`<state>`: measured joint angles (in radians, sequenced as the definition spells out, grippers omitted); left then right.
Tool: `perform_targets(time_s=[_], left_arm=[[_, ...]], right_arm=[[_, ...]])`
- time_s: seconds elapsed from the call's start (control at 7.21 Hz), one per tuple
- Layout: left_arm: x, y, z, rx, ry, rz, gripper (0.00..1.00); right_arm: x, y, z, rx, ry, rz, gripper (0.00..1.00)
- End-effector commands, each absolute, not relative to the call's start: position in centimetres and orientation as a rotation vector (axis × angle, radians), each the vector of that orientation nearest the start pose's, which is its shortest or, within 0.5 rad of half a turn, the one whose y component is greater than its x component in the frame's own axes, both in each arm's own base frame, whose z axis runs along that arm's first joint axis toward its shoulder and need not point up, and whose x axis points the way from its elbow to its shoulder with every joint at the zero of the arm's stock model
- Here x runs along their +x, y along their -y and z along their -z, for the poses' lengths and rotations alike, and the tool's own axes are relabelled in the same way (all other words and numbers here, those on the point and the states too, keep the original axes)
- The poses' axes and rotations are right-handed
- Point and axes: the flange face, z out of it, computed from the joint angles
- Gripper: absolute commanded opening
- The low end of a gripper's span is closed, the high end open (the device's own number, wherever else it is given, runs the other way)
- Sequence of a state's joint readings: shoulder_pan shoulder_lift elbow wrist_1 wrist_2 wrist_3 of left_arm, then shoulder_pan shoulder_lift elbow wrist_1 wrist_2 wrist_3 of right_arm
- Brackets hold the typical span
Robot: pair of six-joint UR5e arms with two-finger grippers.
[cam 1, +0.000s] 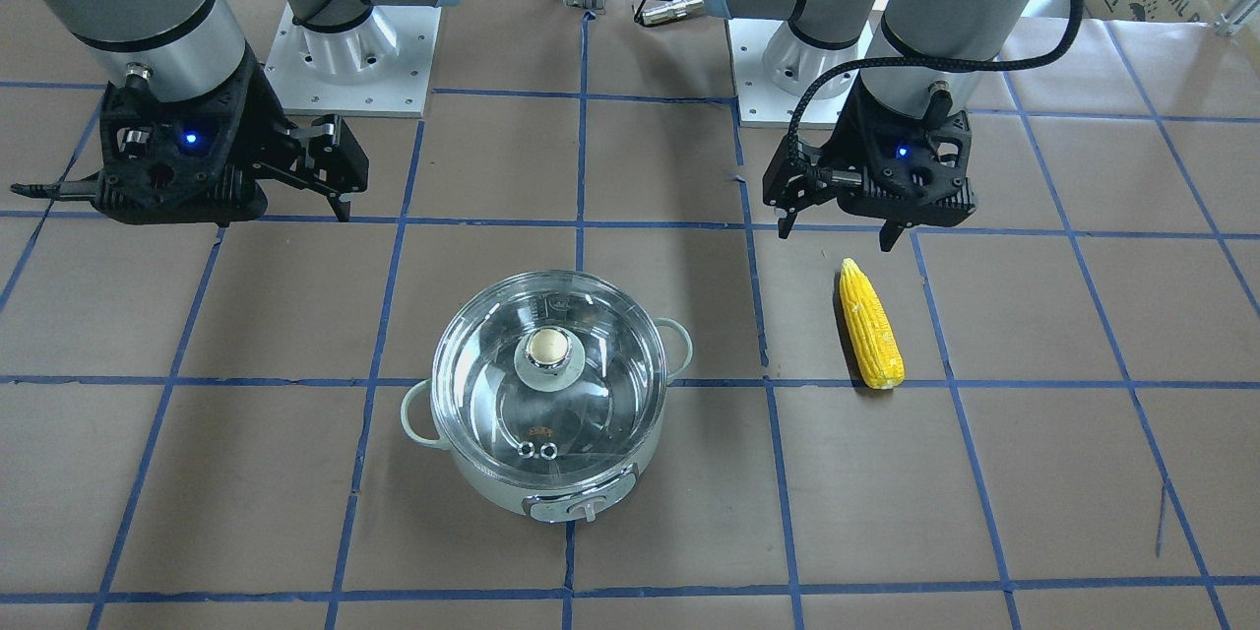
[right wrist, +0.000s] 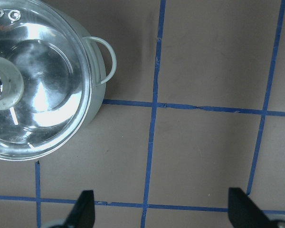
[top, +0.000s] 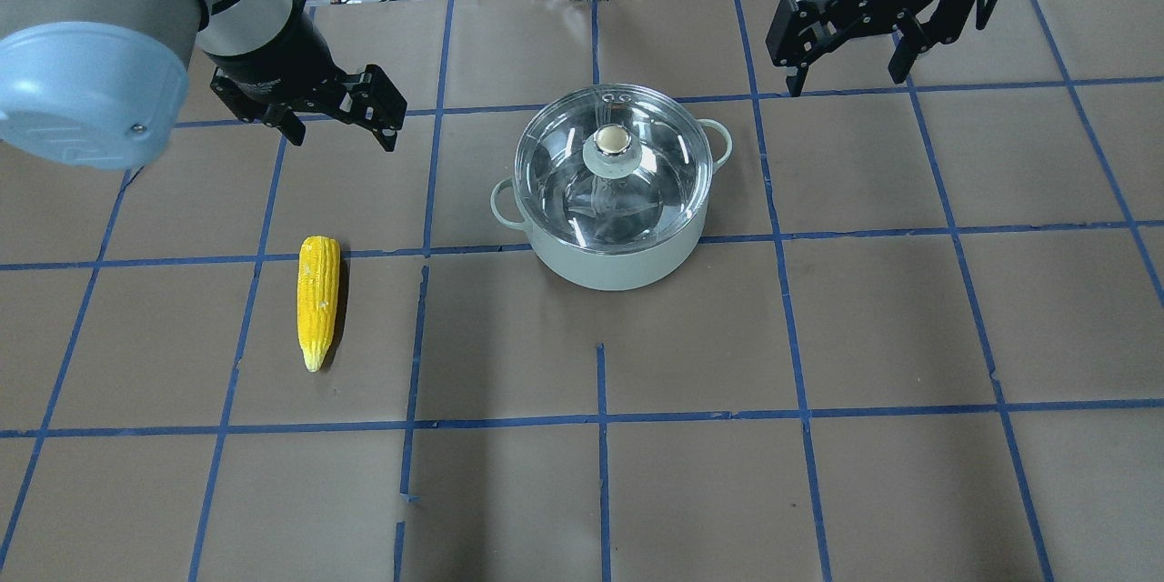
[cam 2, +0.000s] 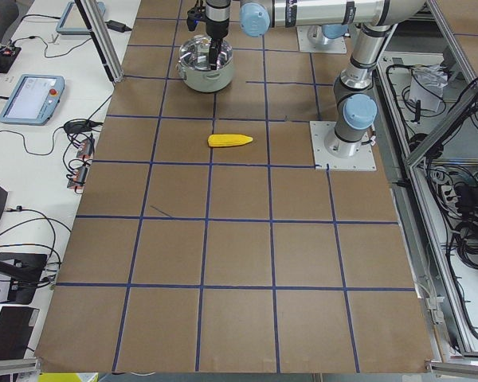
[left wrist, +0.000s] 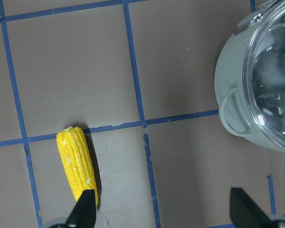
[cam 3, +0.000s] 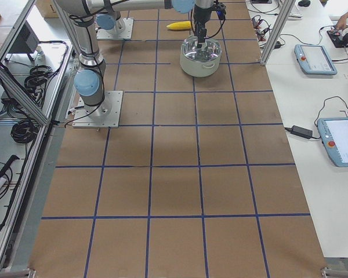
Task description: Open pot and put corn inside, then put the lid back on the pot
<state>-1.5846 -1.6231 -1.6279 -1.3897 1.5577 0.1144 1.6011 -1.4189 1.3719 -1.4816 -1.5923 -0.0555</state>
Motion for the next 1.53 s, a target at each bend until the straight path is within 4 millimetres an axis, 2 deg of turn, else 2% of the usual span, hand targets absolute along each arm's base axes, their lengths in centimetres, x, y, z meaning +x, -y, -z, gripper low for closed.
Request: perform_targets(time_s=[0.0, 0.28, 0.55, 0.69, 0.83, 0.97, 1.11, 1.25, 1.39], left_arm=[[-14.2, 51.8, -45.5, 0.199, -3.144, 0.124, 1.00], [-14.2, 51.3, -45.3, 0.196, -3.141, 0.117, 1.00], [-14.1, 51.9, -44.3, 0.193, -3.138, 0.094, 1.00], [-14.1, 51.9, -45.1, 0.193, -3.138, 0.114, 1.00], [-14.1, 51.9, -45.7, 0.193, -3.138, 0.128, 1.00], [-14.1, 51.7, -45.7, 0.191, -3.136, 0.128, 1.00], [-13.9, 51.2, -45.7, 0.191, -3.136, 0.116, 1.00], [-13.9, 51.8, -45.0, 0.188, -3.136, 0.104, 1.00], [-13.7, 51.7, -45.8, 0.183, -3.135, 0.118, 1.00]], right_arm=[[14.7, 54.5, -49.7, -0.134, -3.159, -0.068, 0.98], [14.7, 54.4, -49.6, -0.134, -3.159, -0.054, 0.98], [14.8, 54.1, -49.5, -0.134, -3.158, -0.056, 0.99], [15.1, 54.1, -49.8, -0.107, -3.149, -0.032, 0.99], [16.6, 55.0, -49.9, -0.042, -3.113, 0.045, 0.99], [22.1, 53.4, -49.1, -0.138, -3.115, 0.042, 0.99], [27.1, 54.4, -45.9, -0.196, -3.105, 0.069, 0.99], [28.7, 57.5, -41.8, -0.090, -3.113, 0.072, 1.00], [29.3, 58.0, -40.7, -0.080, -3.108, 0.057, 1.00]])
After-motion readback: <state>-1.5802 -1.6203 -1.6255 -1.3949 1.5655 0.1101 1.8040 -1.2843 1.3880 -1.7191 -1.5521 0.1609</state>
